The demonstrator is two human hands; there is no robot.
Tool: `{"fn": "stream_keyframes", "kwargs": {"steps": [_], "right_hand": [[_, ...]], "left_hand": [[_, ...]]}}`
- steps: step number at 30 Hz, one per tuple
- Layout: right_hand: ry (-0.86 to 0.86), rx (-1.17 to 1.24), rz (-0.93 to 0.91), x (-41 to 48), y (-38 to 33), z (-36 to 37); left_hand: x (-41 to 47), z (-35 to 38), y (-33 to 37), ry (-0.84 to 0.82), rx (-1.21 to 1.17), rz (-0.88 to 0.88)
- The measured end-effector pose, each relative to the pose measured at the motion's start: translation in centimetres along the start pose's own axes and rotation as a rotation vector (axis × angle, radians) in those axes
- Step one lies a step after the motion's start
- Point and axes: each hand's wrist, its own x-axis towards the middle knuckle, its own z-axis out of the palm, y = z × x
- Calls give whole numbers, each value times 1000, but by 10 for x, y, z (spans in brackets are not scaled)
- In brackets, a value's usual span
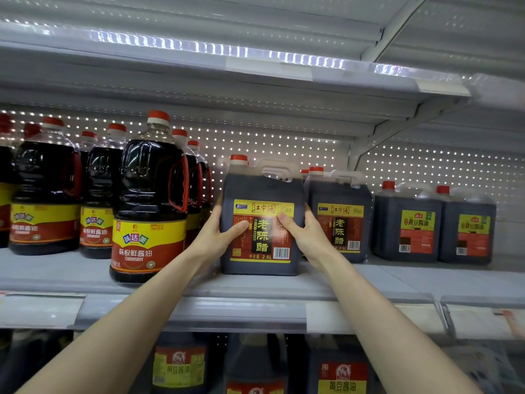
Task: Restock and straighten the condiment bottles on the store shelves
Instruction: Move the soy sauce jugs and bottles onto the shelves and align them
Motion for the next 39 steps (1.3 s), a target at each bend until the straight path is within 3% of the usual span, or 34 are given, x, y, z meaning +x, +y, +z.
{"fn": "stream_keyframes", "kwargs": {"steps": [17, 24, 39], "right_hand": [[5, -31, 38, -3, -2, 1], [46, -181, 19, -13, -12, -1], [150, -267, -89, -134, -47, -30]], "left_hand": [[-2, 2, 3, 12, 46, -21], [-9, -6, 9, 19, 130, -53], [-105, 9, 59, 70, 156, 31]]}}
